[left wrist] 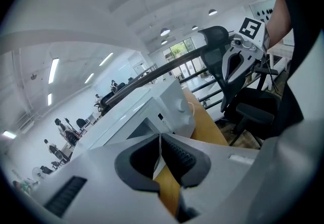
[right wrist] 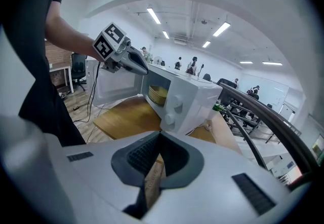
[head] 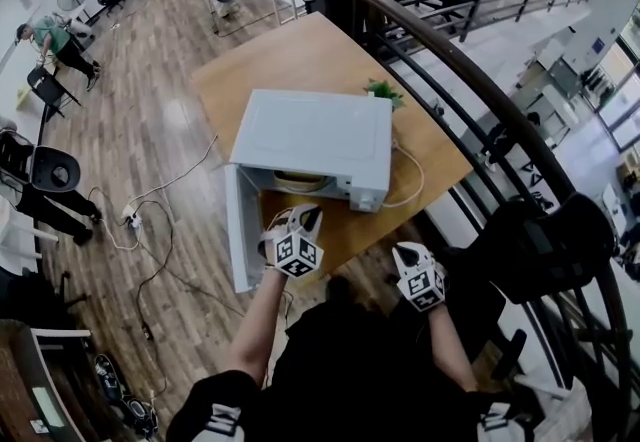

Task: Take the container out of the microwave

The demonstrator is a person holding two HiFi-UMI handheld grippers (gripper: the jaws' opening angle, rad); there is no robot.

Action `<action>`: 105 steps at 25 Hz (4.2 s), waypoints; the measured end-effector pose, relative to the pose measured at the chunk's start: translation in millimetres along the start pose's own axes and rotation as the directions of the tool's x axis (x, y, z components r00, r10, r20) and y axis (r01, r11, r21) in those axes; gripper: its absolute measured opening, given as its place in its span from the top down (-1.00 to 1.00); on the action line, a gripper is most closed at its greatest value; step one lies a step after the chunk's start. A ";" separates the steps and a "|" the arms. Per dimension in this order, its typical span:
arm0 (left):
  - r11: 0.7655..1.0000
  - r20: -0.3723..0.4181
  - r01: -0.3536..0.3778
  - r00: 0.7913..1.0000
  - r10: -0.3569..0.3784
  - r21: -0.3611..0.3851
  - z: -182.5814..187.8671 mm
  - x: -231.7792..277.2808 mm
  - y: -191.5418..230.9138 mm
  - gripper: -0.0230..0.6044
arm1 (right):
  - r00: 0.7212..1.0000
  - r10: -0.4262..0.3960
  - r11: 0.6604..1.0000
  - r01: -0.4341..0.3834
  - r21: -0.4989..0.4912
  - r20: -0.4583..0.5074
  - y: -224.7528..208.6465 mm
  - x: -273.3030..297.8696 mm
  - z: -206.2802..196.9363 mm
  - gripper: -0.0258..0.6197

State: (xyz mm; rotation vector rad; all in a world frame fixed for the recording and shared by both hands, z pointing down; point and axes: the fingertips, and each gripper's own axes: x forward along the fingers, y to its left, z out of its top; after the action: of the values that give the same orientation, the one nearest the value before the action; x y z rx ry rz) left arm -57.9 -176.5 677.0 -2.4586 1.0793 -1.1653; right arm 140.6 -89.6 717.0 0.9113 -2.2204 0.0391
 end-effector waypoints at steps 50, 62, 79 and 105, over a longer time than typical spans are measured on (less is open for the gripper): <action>0.948 -0.175 0.289 0.948 -0.265 0.131 -95.7 137.2 38.6 0.69 | 0.985 -0.068 0.991 0.085 0.100 -0.158 -21.7 55.1 -16.2 0.92; 0.939 -0.183 0.308 0.943 -0.279 0.151 -94.0 134.7 36.9 0.84 | 0.984 -0.076 0.991 0.092 0.098 -0.160 -22.6 51.9 -18.7 0.92; 0.951 -0.202 0.278 0.947 -0.248 0.133 -91.3 104.9 24.5 0.84 | 0.992 -0.044 0.996 0.054 0.077 -0.119 -17.1 44.4 -13.2 0.92; 0.963 -0.199 0.241 0.956 -0.213 0.125 -64.2 32.5 -39.5 0.84 | 0.998 0.054 0.998 -0.055 -0.021 -0.029 9.4 18.3 -0.5 0.92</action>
State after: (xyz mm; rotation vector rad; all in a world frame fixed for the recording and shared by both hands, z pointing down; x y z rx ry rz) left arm -71.0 -164.1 757.1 -2.4448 0.7324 -1.5094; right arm 126.1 -93.4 731.2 0.8336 -2.2149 0.0529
